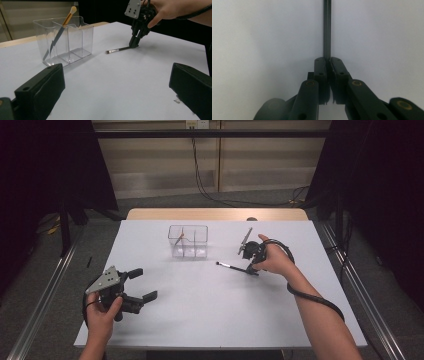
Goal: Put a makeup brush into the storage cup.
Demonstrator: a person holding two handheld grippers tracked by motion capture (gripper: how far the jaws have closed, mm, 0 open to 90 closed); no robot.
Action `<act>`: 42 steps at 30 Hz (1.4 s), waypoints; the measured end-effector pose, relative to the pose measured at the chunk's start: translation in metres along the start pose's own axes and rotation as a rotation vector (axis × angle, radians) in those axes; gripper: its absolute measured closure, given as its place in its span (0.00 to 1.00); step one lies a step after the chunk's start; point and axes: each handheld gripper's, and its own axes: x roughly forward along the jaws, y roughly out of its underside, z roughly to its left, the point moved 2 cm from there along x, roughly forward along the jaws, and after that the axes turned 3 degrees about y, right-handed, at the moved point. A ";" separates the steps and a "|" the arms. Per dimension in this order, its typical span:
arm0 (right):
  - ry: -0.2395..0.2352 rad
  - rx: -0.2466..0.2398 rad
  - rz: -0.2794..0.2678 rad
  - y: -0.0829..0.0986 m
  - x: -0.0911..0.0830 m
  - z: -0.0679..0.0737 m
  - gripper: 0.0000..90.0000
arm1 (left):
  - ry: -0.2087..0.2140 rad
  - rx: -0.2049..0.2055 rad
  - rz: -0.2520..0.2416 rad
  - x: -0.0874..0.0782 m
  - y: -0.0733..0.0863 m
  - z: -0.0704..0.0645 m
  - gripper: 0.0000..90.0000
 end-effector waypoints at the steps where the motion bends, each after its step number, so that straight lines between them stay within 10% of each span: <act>1: 0.000 0.012 0.013 0.001 -0.001 0.000 0.94 | 0.000 0.000 0.000 0.000 0.000 0.000 0.00; 28: -0.021 0.119 -0.053 0.011 -0.001 -0.001 0.94 | -0.023 -0.015 -0.002 -0.001 0.001 0.002 0.00; 42: -0.033 0.247 -0.363 0.029 -0.021 -0.001 0.94 | -0.025 -0.013 0.004 0.000 0.001 0.001 0.00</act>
